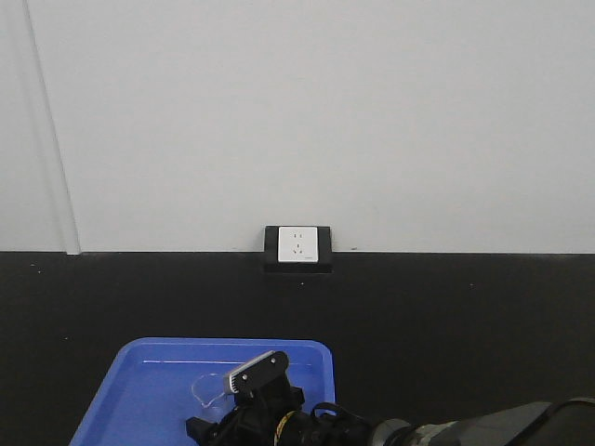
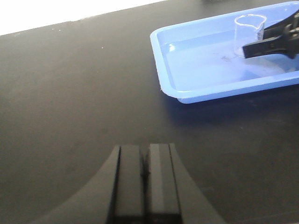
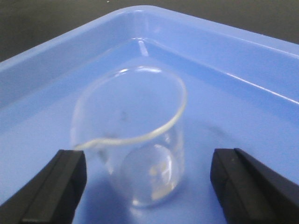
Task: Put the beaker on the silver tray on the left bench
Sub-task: 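Close the right gripper on the beaker and lift it out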
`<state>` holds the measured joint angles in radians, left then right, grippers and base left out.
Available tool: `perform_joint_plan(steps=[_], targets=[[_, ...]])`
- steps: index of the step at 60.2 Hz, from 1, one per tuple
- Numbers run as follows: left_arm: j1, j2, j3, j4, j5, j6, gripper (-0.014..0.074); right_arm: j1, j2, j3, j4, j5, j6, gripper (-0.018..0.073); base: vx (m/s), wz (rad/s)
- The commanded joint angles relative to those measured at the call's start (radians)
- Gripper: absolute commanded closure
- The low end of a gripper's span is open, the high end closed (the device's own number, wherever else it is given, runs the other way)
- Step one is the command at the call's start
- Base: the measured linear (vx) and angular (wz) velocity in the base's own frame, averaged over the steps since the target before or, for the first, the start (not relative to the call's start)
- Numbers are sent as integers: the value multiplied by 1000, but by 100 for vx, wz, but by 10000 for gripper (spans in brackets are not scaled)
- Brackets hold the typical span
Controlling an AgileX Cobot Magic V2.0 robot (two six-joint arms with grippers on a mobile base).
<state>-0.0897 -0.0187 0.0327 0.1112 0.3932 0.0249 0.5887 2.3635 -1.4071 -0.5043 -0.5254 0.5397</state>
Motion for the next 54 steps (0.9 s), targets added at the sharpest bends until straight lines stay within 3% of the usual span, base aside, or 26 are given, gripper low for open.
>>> perform_joint_plan(steps=[1, 11, 16, 21, 32, 42, 48, 54], targets=[[-6, -8, 20, -4, -83, -2, 595, 0, -40, -73, 19, -56, 20, -25, 0, 0], [-6, -8, 20, -4, -83, -2, 595, 1, -2, -144, 19, -56, 67, -14, 0, 0], [-6, -8, 20, -4, -83, -2, 595, 1, 10, -168, 19, -53, 99, 36, 0, 0], [-6, -8, 20, -4, -83, -2, 595, 1, 10, -169, 19, -52, 105, 153, 0, 0], [-6, -8, 20, -4, -83, -2, 595, 1, -51, -167, -47, 26, 197, 577, 0, 0], [-6, -8, 20, -4, -83, -2, 595, 1, -201, -77, -233, 167, 356, 575, 0, 0], [-6, -8, 20, -4, -83, -2, 595, -3, -335, 37, -320, 287, 360, 575, 0, 0], [-6, -8, 20, -4, -83, -2, 595, -14, -482, 171, -328, 418, 359, 573, 0, 0]])
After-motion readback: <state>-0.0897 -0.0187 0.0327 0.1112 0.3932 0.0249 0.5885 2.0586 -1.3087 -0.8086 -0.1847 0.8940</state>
